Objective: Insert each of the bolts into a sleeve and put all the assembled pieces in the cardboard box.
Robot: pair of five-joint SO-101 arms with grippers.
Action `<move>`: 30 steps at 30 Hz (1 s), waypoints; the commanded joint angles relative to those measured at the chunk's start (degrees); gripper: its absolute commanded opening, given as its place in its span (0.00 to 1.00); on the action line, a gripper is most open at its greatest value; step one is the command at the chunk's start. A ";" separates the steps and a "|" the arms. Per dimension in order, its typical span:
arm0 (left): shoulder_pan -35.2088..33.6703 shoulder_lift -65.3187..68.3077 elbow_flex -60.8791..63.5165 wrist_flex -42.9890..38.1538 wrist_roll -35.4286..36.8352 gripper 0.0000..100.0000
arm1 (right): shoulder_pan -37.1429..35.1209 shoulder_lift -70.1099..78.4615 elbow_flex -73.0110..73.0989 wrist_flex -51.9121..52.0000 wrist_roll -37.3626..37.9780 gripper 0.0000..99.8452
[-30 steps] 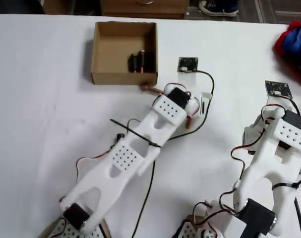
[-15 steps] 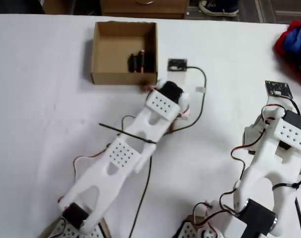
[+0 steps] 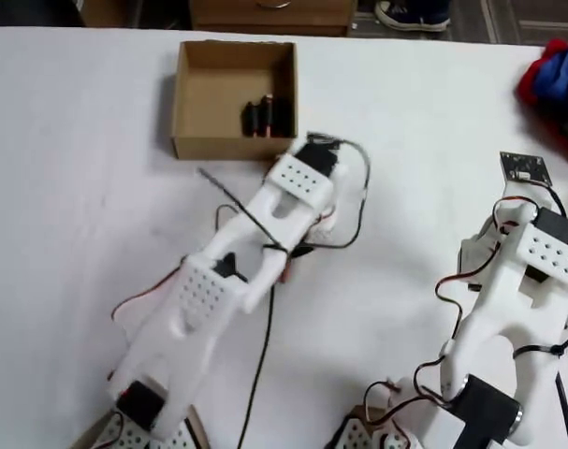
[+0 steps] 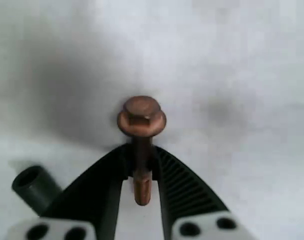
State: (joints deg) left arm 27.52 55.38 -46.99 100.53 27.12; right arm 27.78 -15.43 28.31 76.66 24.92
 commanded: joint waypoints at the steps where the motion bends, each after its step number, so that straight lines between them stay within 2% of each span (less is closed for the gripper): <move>1: -2.46 -4.75 5.23 -0.70 -0.35 0.03 | -0.04 -3.12 -0.79 -1.36 0.26 0.02; 14: -5.27 -4.84 5.14 -6.42 -0.26 0.03 | -1.45 -3.12 -0.44 -1.63 0.26 0.02; 20: -5.80 -4.92 5.14 -6.42 -0.26 0.18 | -1.45 -3.12 -0.44 -1.71 0.26 0.02; 30: -5.89 -4.75 5.32 -8.88 -0.26 0.18 | -1.45 -2.95 -0.44 -1.80 0.26 0.02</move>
State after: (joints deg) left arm 21.98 52.31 -41.71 96.48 27.12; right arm 26.90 -15.43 28.31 75.16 24.92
